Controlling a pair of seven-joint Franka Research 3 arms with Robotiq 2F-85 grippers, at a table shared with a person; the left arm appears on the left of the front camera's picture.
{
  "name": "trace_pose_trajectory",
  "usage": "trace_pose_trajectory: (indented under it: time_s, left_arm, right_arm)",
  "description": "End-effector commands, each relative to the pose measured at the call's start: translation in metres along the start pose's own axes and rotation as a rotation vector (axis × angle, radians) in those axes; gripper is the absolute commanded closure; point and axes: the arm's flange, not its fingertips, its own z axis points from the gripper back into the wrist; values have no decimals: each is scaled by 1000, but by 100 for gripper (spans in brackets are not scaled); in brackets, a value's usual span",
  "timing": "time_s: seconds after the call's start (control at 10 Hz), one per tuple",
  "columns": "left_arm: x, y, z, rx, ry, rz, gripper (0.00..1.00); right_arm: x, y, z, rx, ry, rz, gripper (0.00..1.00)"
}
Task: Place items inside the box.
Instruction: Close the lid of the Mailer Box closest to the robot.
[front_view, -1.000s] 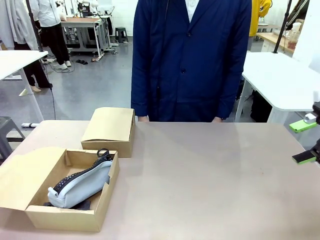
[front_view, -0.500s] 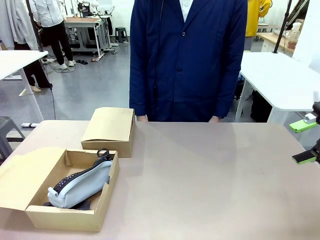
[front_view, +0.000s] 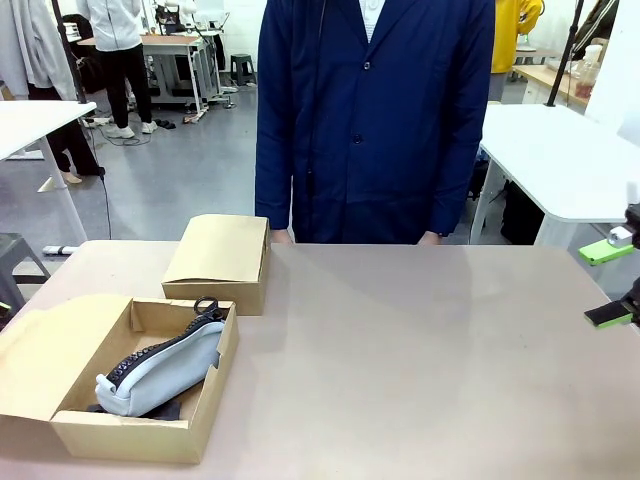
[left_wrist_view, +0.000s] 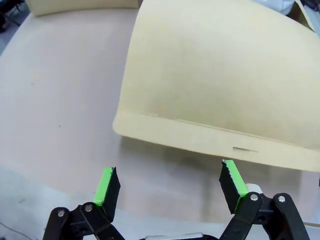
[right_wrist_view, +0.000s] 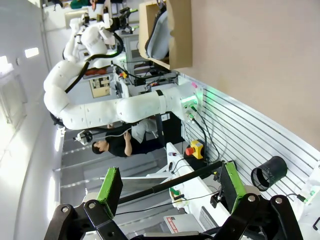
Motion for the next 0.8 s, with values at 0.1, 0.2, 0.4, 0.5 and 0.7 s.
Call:
trace_pose_trajectory:
  time_s: [0.1, 0.2, 0.4, 0.5, 0.7]
  left_arm:
    - [3, 3, -15, -52, -53, -18, 0]
    - [4, 4, -18, -63, -103, -41, 0]
    - [7, 3, -20, -112, -204, -71, 0]
    - [6, 4, -20, -102, -213, -71, 0]
    - [5, 3, -20, -112, -227, -65, 0]
  right_arm:
    - [-2, 4, 1, 20, -5, -11, 0]
    - [-2, 4, 1, 20, -5, -11, 0]
    - [-2, 4, 1, 20, -5, -11, 0]
    - [-2, 4, 1, 20, -5, -11, 0]
    - [-2, 4, 1, 20, -5, -11, 0]
